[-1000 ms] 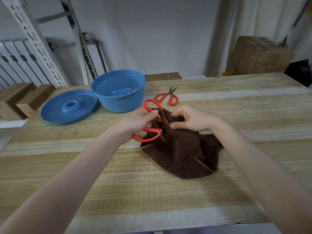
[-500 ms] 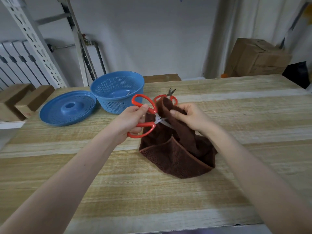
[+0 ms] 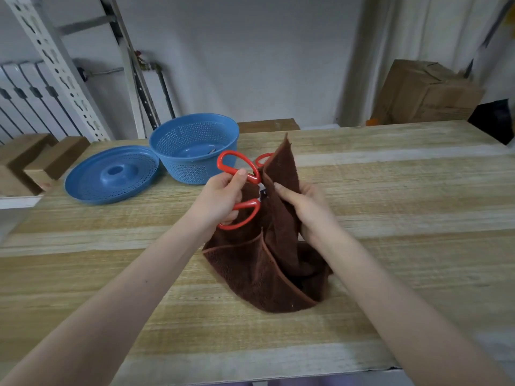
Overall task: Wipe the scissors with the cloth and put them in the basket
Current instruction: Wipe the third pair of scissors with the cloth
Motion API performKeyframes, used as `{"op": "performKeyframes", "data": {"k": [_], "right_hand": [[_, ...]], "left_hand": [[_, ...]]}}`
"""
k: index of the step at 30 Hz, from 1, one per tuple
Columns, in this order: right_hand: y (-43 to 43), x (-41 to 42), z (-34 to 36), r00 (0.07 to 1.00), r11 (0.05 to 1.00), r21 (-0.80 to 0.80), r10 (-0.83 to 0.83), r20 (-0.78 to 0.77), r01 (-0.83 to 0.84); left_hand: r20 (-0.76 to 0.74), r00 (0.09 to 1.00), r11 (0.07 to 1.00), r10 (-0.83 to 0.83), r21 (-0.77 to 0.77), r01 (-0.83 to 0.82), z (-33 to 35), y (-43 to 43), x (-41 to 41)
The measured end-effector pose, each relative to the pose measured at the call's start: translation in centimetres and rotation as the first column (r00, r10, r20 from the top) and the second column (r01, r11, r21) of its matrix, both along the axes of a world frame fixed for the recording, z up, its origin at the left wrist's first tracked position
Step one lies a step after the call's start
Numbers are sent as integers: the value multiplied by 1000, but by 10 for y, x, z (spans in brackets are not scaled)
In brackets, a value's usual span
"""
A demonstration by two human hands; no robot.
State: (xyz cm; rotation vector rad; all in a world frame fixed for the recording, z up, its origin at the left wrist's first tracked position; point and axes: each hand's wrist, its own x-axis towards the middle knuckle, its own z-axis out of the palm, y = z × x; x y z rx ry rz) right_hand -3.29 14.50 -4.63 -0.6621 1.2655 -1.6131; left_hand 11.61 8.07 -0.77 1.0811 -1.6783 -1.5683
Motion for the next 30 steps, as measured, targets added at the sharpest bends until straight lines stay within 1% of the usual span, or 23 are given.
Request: {"op": "performKeyframes", "data": {"k": [2, 4, 7, 10, 12, 13, 17, 20, 22, 24, 27, 30], "right_hand": [[1, -3, 1, 995, 999, 6, 36, -90, -35], [2, -6, 2, 990, 999, 20, 32, -139, -30], [4, -6, 4, 996, 1000, 16, -3, -91, 4], [1, -4, 5, 997, 998, 30, -60, 42, 59], [-1, -2, 6, 992, 995, 44, -90, 87, 86], [-2, 0, 5, 993, 995, 42, -94, 79, 91], [-4, 4, 0, 997, 997, 28, -75, -33, 76], [-5, 2, 2, 993, 992, 35, -121, -4, 121], [-8, -1, 6, 982, 979, 91, -187, 28, 184], [-12, -2, 7, 976, 967, 149, -216, 38, 209], [-15, -1, 7, 980, 965, 183, -195, 36, 186], [-13, 1, 7, 990, 983, 127, -138, 13, 135]], "left_hand": [[4, 1000, 1000, -3, -27, 3, 0, 2, 0], [-7, 1000, 999, 3, -40, -4, 0, 3, 1], [-12, 1000, 1000, 13, -28, -13, 1, 3, -1], [-5, 1000, 1000, 20, -16, -20, 2, 3, -4], [9, 1000, 999, 26, -29, -26, 3, 3, -6], [17, 999, 999, 34, -39, -34, 2, 3, -8], [22, 997, 995, 76, -66, -75, -1, 4, -11], [8, 997, 996, 78, -55, -77, 0, 6, -13], [3, 998, 997, 70, -43, -70, 2, 7, -15], [-1, 997, 996, 77, -49, -77, 4, 7, -17], [12, 995, 991, 103, -88, -102, 6, 7, -18], [1, 993, 987, 121, -103, -120, 5, 7, -15]]}}
